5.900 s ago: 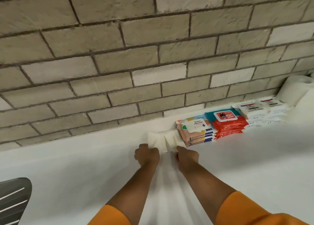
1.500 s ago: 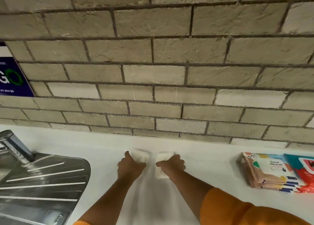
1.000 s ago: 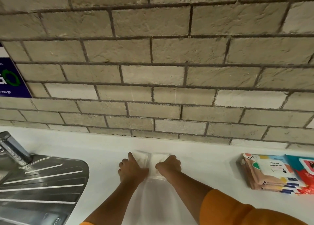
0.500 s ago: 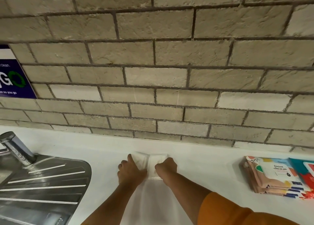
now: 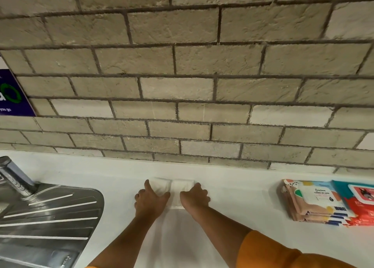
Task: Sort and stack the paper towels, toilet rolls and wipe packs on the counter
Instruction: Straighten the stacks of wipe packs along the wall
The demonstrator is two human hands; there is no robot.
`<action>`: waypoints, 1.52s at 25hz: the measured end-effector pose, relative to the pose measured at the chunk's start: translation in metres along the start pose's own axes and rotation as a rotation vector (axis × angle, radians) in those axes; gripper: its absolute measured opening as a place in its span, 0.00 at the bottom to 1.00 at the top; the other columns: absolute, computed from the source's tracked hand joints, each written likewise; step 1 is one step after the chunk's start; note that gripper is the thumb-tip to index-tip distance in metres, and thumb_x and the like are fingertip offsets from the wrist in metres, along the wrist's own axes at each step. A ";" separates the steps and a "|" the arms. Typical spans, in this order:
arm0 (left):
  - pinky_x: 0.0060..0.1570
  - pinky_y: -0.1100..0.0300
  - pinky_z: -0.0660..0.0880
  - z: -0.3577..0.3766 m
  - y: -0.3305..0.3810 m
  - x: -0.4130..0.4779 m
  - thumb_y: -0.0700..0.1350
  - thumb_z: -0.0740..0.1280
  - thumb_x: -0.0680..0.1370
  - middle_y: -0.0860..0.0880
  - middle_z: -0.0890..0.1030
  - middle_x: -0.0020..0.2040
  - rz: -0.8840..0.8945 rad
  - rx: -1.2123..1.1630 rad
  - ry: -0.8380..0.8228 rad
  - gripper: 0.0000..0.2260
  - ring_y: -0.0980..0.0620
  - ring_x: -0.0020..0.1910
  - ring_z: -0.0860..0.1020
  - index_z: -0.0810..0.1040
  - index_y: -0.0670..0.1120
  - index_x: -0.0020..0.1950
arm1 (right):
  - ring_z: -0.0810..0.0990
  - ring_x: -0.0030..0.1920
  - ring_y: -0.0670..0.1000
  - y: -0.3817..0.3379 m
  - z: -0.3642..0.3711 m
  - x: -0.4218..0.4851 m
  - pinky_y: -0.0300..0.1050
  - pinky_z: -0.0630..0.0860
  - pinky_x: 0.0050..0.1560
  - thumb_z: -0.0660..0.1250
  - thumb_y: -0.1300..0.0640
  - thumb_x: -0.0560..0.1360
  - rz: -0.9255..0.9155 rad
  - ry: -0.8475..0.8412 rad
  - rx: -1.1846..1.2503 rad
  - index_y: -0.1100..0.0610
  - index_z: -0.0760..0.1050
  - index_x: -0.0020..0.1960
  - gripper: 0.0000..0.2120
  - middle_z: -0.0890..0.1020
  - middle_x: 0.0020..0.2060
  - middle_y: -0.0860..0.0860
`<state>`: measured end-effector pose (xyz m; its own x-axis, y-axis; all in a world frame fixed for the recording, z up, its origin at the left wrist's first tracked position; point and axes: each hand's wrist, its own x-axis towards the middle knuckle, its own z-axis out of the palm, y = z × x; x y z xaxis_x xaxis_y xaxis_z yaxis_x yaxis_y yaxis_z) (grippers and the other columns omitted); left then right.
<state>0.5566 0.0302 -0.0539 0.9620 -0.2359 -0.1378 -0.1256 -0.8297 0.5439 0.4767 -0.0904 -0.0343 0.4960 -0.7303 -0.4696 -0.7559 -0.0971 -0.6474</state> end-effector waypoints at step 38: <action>0.54 0.50 0.82 0.194 0.297 -0.237 0.44 0.72 0.77 0.42 0.83 0.54 -0.506 -1.065 -0.631 0.14 0.43 0.53 0.82 0.78 0.43 0.61 | 0.83 0.44 0.54 0.285 -0.306 0.042 0.52 0.83 0.55 0.80 0.54 0.70 0.533 0.340 1.300 0.58 0.77 0.46 0.14 0.83 0.44 0.56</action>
<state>0.2446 -0.2584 -0.0209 0.5335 -0.4533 -0.7140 0.7364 -0.1662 0.6558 0.1513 -0.3554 -0.0554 0.0209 -0.6227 -0.7821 0.1933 0.7701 -0.6080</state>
